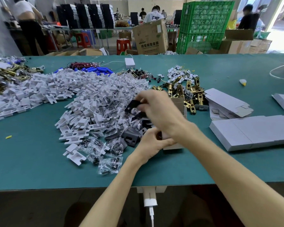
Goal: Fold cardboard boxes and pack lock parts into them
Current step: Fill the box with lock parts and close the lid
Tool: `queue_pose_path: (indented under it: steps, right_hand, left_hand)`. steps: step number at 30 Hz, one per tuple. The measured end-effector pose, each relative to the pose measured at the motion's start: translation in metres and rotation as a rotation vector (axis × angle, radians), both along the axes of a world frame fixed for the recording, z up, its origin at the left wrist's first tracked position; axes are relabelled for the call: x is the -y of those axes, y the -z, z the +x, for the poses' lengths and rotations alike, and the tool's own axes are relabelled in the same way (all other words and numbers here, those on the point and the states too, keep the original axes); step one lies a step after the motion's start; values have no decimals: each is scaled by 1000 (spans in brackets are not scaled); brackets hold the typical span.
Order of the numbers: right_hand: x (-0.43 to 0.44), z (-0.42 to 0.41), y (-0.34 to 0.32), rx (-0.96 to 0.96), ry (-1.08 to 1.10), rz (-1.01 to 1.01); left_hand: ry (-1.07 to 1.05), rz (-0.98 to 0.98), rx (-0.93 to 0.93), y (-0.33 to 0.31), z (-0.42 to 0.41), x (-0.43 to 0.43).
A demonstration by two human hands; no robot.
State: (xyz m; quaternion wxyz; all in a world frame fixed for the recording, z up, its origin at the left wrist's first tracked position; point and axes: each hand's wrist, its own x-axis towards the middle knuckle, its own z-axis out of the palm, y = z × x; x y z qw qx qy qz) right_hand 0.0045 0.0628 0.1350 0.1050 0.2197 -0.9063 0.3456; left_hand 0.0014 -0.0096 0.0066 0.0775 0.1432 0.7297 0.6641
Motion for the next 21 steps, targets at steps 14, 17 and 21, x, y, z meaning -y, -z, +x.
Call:
queue_pose_path:
  steps: [14,17,21]
  right_hand:
    - [-87,-7,-16,-140,198,371]
    - [-85,-8,-14,-171,168,359]
    - [-84,-9,-13,-103,33,456]
  left_hand:
    - [5,100,21,4,-2,2]
    - [11,102,16,5,-2,3]
    - [8,98,15,5,-2,3]
